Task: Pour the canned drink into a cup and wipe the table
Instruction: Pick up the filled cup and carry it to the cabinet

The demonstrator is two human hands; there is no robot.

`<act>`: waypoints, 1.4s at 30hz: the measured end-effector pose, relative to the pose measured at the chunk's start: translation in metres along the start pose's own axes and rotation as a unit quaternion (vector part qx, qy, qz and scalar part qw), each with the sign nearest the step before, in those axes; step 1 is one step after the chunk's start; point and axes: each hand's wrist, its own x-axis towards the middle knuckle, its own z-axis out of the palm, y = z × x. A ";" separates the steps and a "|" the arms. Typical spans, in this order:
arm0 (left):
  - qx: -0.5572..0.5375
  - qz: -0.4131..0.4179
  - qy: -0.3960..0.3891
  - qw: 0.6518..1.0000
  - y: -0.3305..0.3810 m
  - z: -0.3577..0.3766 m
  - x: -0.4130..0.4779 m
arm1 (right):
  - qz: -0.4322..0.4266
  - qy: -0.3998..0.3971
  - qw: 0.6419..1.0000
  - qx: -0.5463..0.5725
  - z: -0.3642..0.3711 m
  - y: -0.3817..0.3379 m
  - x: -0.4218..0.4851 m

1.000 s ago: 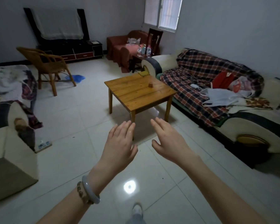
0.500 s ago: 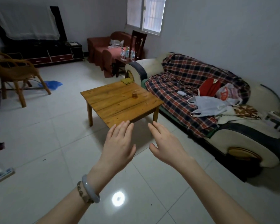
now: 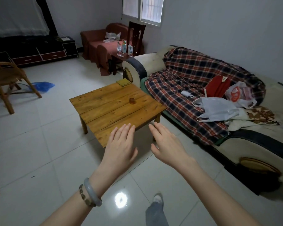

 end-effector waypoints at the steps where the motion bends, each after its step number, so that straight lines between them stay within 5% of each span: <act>1: 0.001 -0.002 0.003 1.000 -0.001 0.009 0.016 | -0.004 -0.002 1.000 -0.001 0.003 0.012 0.014; 19: 0.035 -0.081 -0.044 0.995 -0.033 0.130 0.300 | -0.061 -0.046 0.997 0.009 0.034 0.218 0.276; 42: -0.046 -0.187 -0.128 0.973 -0.195 0.281 0.491 | -0.100 -0.132 0.984 0.059 0.154 0.290 0.568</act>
